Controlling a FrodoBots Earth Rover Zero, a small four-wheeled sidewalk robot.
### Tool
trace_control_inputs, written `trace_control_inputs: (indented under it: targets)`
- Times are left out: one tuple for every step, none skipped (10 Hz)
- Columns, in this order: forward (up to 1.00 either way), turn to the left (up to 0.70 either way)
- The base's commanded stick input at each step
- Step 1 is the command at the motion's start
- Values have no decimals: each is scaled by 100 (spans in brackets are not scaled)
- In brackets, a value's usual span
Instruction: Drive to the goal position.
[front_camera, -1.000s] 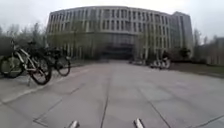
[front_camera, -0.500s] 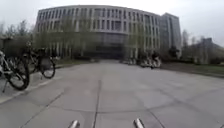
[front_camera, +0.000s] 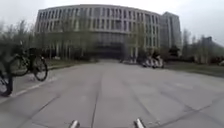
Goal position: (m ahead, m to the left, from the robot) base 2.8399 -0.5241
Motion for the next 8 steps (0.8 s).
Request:
trace_control_inputs:
  targets:
    - [70,0]
    - [70,0]
    - [70,0]
    - [70,0]
    - [70,0]
    - [70,0]
    - [70,0]
    - [70,0]
